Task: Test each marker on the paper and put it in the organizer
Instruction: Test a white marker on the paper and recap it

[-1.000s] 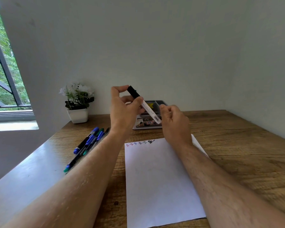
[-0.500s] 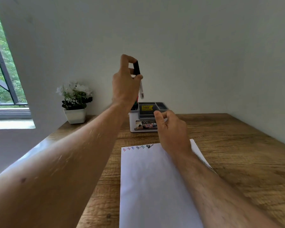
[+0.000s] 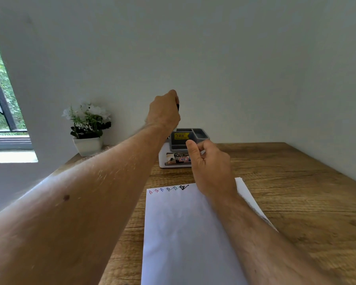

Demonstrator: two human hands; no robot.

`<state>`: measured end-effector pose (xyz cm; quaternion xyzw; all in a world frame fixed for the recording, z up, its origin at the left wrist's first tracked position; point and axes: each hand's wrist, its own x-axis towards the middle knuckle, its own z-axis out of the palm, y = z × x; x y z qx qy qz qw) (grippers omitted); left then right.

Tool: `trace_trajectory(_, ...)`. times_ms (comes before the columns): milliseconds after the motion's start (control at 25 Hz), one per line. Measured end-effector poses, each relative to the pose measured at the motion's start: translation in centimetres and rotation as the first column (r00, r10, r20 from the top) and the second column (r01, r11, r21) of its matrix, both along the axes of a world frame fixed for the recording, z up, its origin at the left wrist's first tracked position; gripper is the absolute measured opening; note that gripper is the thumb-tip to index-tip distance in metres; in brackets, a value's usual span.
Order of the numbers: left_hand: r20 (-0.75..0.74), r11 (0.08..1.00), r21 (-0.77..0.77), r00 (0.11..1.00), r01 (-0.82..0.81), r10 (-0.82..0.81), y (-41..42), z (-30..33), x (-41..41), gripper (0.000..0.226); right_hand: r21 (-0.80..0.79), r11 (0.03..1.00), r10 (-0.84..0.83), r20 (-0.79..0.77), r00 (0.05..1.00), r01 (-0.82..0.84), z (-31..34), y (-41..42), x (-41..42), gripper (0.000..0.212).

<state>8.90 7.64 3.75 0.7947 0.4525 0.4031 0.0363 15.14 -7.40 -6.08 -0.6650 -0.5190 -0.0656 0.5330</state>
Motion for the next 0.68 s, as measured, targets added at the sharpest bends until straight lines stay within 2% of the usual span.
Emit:
trace_trajectory(120, -0.156, 0.994, 0.091, 0.985, -0.063, 0.077, -0.1, -0.1, 0.3, 0.022, -0.009, 1.0, 0.0, 0.003, 1.0, 0.0, 0.0, 0.1, 0.0, 0.038)
trace_trajectory(240, -0.205, 0.987, 0.121, 0.971, -0.102, 0.126, -0.1, -0.2, 0.4, 0.018, -0.02, 1.0, 0.001, 0.006, 1.0, -0.001, 0.1, 0.0, 0.0, 0.038)
trace_trajectory(440, -0.206, 0.983, 0.143, 0.968, -0.113, 0.141, -0.5, 0.1, 0.3, 0.007, -0.011, 1.0, 0.011, -0.009, 1.0, -0.011, 0.1, 0.0, 0.0, 0.04)
trace_trajectory(560, -0.139, 0.983, 0.137, 0.981, -0.119, 0.138, -0.8, 0.8, -0.4, 0.009, -0.01, 1.0, 0.001, -0.009, 1.0, -0.001, 0.3, -0.1, -0.1, 0.038)
trace_trajectory(680, -0.068, 0.986, 0.061, 0.984, -0.158, 0.162, -1.5, 1.5, -2.2, 0.004, -0.025, 1.0, 0.002, -0.002, 1.0, -0.002, 0.5, -0.5, -0.2, 0.036)
